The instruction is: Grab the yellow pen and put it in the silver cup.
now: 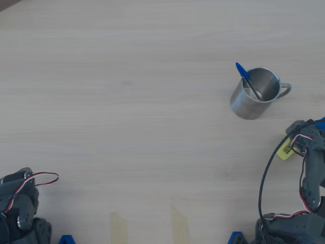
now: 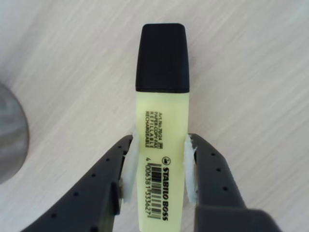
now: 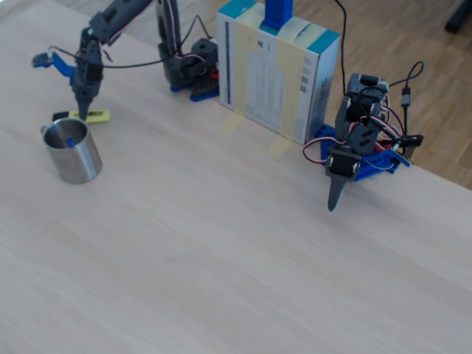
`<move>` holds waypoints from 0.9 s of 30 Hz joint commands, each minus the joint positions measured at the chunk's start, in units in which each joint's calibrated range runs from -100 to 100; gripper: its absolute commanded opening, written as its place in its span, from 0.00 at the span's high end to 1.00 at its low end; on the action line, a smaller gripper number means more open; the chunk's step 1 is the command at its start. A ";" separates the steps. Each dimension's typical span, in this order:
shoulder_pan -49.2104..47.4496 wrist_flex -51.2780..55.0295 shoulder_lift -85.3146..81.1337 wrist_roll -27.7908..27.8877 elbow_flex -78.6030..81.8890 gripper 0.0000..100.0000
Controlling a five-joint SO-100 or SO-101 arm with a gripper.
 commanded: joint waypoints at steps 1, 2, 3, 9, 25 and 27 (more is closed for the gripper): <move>-0.10 -0.60 -2.78 0.35 -0.61 0.92; -0.10 -0.60 -2.78 0.35 -0.70 0.92; -0.10 -0.60 -2.78 0.35 -0.79 0.92; -0.19 -0.60 -2.78 0.35 -0.88 0.92; -0.28 -0.43 -4.86 0.35 -0.33 0.92; -0.28 -0.43 -4.86 0.35 -0.33 0.92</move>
